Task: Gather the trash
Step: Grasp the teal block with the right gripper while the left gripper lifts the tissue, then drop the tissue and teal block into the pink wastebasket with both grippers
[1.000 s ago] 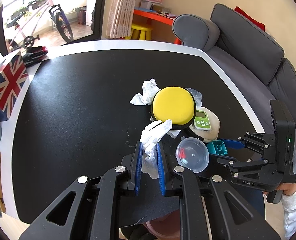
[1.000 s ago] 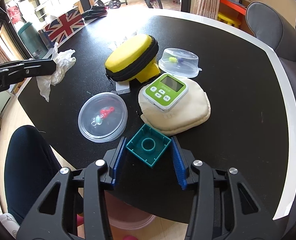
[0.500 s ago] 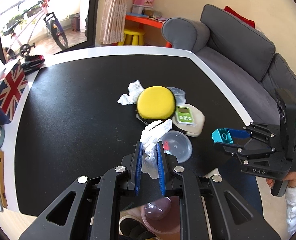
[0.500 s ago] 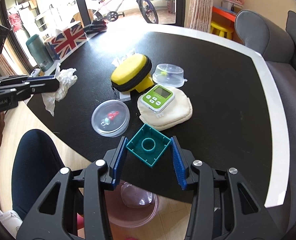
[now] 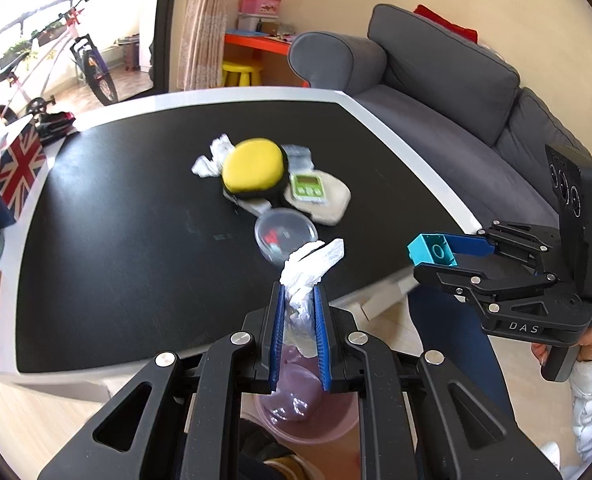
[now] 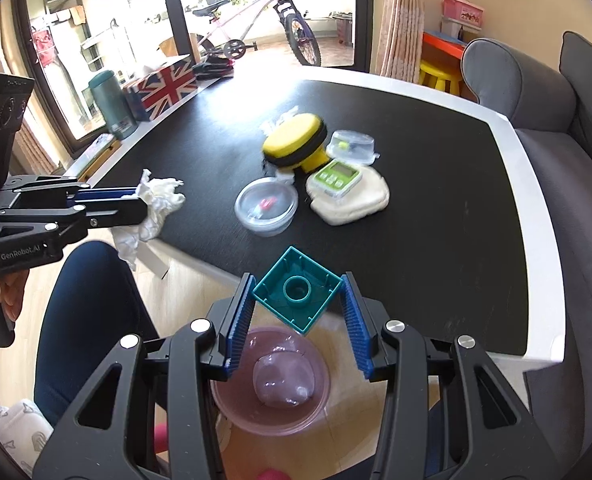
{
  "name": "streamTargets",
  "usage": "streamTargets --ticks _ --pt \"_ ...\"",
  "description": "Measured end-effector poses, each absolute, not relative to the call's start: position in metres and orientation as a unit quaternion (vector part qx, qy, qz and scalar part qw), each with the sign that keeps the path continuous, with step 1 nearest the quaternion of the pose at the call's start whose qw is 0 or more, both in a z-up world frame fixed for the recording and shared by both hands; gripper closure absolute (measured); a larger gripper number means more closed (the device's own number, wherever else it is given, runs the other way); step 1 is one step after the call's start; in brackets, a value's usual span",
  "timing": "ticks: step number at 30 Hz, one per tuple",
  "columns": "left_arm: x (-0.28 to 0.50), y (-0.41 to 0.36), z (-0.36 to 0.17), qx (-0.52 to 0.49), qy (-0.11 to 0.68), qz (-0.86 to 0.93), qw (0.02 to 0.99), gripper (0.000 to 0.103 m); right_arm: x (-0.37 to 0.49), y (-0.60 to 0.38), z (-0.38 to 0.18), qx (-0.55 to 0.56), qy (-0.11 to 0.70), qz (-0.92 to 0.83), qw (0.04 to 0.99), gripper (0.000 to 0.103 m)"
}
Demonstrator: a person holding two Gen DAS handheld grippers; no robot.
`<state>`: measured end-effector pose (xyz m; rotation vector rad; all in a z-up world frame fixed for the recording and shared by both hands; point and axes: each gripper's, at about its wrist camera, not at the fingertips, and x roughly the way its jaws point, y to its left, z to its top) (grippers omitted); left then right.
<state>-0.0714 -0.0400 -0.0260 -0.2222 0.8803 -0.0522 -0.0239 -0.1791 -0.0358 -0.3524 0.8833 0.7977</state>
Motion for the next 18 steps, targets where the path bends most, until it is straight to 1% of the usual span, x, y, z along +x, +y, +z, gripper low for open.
streamTargets --ticks 9,18 --pt "-0.095 -0.068 -0.056 -0.104 0.446 -0.044 0.888 0.089 -0.061 -0.191 -0.061 -0.162 0.425 0.381 0.805 0.059" --pt "-0.098 -0.087 -0.092 -0.103 0.469 -0.061 0.875 0.089 -0.074 -0.201 -0.084 -0.156 0.437 0.377 0.801 0.059"
